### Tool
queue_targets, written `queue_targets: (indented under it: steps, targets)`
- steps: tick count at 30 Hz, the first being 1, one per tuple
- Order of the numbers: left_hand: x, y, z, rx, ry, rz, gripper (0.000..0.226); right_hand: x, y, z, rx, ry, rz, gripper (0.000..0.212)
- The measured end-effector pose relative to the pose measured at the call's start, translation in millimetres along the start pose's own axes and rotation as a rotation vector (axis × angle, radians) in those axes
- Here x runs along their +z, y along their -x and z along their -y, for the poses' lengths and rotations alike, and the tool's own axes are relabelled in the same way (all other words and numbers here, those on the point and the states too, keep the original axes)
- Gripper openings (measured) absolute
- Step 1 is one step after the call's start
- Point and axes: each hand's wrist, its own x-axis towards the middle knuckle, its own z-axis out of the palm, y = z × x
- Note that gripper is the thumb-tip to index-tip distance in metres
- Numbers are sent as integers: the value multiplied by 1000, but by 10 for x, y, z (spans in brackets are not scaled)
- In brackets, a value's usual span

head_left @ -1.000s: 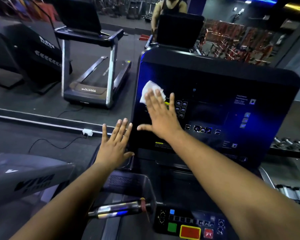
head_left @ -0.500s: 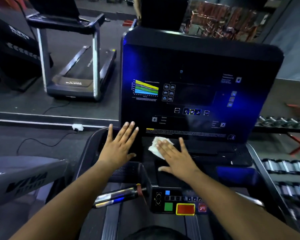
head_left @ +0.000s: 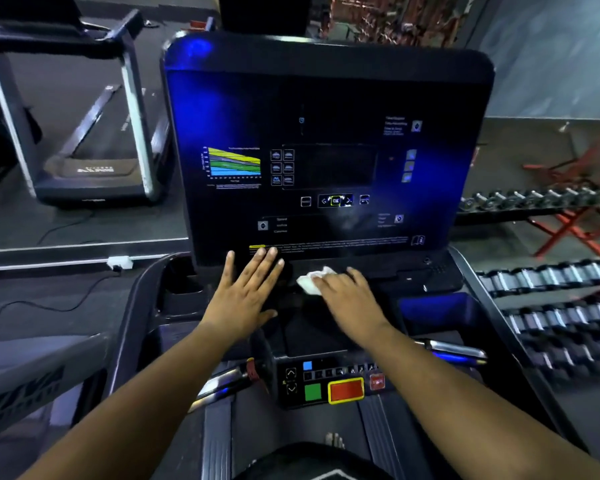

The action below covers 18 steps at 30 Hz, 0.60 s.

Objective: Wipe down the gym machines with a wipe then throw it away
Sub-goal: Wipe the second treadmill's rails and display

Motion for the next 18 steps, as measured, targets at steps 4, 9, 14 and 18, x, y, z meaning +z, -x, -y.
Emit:
queue_targets:
  steps: [4, 9, 14, 18]
  targets:
    - [14, 4, -87, -12, 51, 26, 113, -1, 244, -565, 143, -54, 45, 51]
    - [63, 125, -193, -65, 143, 59, 111, -29, 357, -295, 311, -398, -77, 40]
    - [218, 505, -293, -85, 270, 169, 80, -91, 211, 637, 9, -654, 397, 52]
    - [334, 783, -361, -128, 420, 230, 70, -95, 84, 766, -19, -537, 659, 62]
